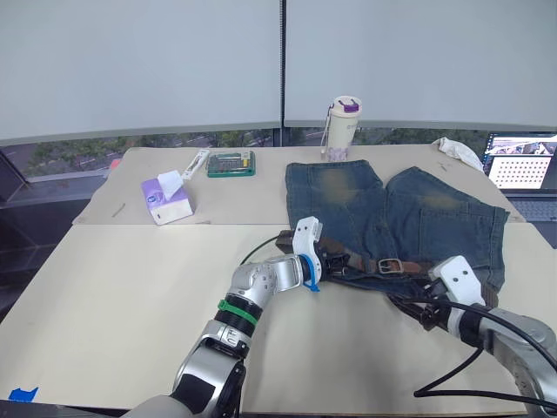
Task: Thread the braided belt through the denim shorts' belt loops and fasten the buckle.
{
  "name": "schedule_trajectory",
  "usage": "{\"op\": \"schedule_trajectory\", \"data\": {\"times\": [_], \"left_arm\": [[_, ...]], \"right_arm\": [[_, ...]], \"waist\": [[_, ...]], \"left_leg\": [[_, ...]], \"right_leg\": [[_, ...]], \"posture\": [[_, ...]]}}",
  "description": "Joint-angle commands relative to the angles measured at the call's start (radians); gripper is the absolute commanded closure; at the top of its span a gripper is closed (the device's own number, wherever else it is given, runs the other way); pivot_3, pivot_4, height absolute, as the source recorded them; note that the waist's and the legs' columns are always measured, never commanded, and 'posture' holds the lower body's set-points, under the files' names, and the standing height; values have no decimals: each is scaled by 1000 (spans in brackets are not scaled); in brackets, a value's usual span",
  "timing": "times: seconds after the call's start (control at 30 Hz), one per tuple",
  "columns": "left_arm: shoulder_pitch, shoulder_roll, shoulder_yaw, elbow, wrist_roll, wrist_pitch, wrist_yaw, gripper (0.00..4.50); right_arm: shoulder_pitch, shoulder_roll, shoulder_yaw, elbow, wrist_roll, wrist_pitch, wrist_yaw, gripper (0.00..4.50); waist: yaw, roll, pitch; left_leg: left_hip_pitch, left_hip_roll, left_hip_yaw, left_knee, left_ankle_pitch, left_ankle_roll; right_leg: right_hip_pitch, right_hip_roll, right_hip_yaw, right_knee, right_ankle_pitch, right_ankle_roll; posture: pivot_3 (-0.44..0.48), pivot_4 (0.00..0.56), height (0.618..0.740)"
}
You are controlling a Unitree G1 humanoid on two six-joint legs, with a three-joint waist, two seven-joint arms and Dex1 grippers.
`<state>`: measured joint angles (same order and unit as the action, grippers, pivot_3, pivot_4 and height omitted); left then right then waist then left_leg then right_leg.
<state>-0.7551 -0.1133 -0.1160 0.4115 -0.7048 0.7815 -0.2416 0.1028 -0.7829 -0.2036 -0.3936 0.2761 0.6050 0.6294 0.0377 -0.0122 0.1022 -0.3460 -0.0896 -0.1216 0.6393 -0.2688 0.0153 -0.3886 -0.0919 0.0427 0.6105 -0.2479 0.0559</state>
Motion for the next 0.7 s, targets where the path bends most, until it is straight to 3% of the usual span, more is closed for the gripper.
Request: {"op": "schedule_trajectory", "data": {"times": [0.03,0.17,0.4,0.5,0.7], "left_arm": [[-56,-30,89,-101,-47,13,-12,4500],[-39,-26,169,-178,-122,74,-11,4500],[42,79,197,-285,-111,155,-19,4500],[51,97,258,-300,-145,128,-37,4500],[56,165,316,-327,-156,106,-92,4500]], "right_arm": [[9,-75,-22,24,-64,-74,35,918],[7,-91,-23,69,-91,-105,36,918],[32,-91,-8,98,-133,-124,42,918],[3,-61,12,102,-129,-134,36,1670],[-86,0,77,104,-132,-121,31,3761]], "waist": [[2,0,0],[1,0,0],[1,0,0],[0,0,0],[-2,0,0]], "left_leg": [[0,0,0,0,0,0],[-1,1,0,2,0,0],[0,1,0,2,0,0],[0,1,0,2,1,-1],[0,1,0,2,1,-1]], "right_leg": [[0,0,-1,0,0,0],[0,1,0,0,0,0],[1,1,0,1,0,0],[0,1,1,1,0,0],[0,1,1,1,0,0]], "posture": [[0,150,740],[0,150,740],[0,150,740],[0,150,740],[0,150,740]]}}
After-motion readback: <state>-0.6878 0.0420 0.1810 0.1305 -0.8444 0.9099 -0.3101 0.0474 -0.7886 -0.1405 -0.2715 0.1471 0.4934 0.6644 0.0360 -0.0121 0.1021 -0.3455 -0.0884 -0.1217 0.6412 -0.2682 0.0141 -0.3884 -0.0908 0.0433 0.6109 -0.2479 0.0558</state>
